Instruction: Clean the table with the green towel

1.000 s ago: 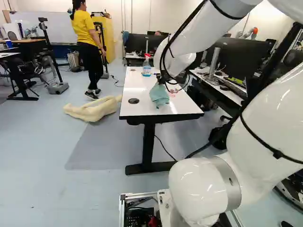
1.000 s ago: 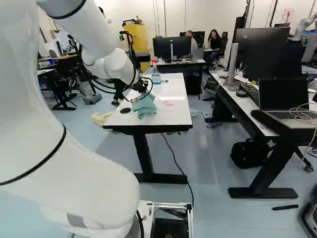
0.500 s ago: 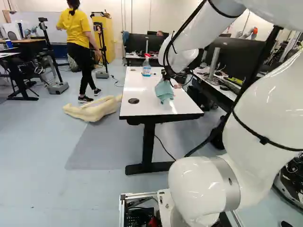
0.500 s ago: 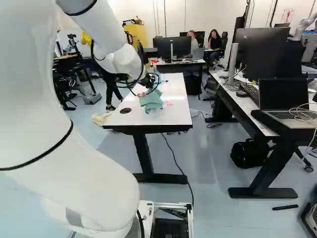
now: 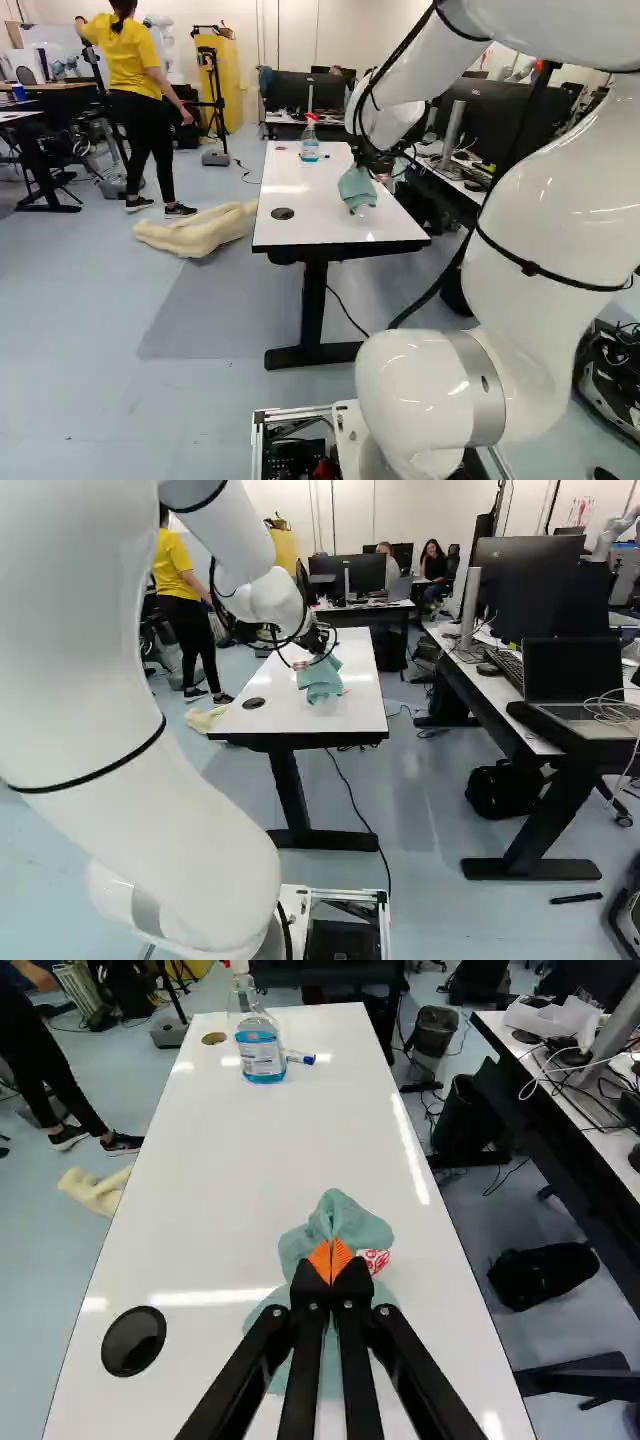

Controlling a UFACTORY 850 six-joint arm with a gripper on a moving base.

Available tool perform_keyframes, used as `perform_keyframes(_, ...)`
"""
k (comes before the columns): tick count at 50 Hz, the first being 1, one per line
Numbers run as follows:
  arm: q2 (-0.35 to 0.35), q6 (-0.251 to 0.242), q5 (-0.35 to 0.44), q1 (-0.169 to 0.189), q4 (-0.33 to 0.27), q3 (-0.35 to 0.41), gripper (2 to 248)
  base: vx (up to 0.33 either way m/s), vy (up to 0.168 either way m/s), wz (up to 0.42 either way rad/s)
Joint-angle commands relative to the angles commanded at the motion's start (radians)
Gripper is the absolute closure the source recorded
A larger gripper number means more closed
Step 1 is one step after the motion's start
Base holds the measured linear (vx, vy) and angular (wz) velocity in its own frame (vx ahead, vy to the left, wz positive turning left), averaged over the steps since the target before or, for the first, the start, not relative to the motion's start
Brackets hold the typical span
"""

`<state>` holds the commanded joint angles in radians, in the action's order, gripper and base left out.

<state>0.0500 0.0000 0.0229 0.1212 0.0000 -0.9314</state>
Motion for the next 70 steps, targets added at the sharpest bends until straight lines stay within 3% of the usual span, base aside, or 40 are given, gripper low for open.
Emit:
perform_keyframes(26,0.091,0.0,0.0,0.061,0.0,-0.096,230,0.0,0.0,0.0)
perform_keyframes(70,0.187,0.0,0.0,0.066,0.0,-0.105,230,0.0,0.0,0.0)
